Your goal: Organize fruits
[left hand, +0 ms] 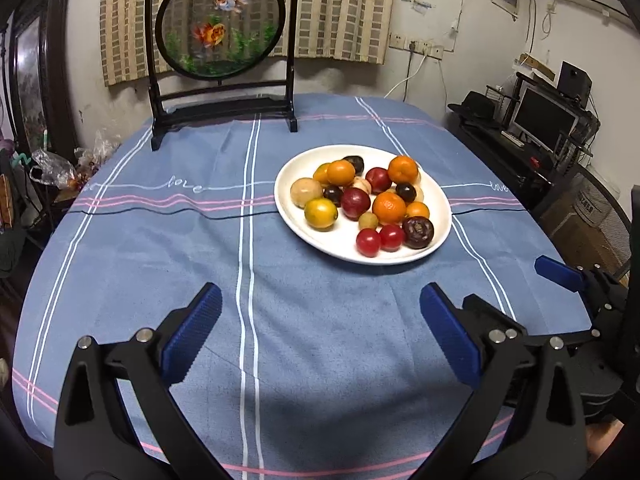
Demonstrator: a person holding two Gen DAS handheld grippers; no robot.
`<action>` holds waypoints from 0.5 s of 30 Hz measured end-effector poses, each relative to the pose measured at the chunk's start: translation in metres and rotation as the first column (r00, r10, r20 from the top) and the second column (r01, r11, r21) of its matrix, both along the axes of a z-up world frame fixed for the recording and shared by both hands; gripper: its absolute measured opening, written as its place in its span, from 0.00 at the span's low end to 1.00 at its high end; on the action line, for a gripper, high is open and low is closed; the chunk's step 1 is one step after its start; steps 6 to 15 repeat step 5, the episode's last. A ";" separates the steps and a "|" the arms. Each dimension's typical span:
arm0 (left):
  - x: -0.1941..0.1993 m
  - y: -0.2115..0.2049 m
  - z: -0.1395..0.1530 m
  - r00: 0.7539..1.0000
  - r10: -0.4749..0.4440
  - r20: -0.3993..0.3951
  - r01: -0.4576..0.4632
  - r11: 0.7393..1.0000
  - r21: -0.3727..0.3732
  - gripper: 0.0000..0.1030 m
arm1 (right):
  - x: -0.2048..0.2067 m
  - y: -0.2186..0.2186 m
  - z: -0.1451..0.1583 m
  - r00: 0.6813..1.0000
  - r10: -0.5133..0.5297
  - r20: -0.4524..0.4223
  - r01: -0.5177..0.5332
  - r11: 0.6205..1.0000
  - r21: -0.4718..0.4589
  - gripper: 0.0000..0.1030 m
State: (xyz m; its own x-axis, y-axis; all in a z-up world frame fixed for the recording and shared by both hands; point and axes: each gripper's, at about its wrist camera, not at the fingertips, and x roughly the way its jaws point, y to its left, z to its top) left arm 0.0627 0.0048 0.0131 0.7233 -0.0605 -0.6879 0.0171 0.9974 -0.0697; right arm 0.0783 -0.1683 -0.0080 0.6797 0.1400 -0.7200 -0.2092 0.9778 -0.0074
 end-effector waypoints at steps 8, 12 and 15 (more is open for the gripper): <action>0.002 0.001 -0.001 1.000 0.007 -0.007 -0.007 1.000 -0.001 0.98 | 0.001 0.000 0.000 1.000 0.002 -0.003 -0.002 1.000 -0.001 0.99; 0.002 0.001 -0.001 1.000 0.007 -0.007 -0.007 1.000 -0.001 0.98 | 0.001 0.000 0.000 1.000 0.002 -0.003 -0.002 1.000 -0.001 0.99; 0.002 0.001 -0.001 1.000 0.007 -0.007 -0.007 1.000 -0.001 0.98 | 0.001 0.000 0.000 1.000 0.002 -0.003 -0.002 1.000 -0.001 0.99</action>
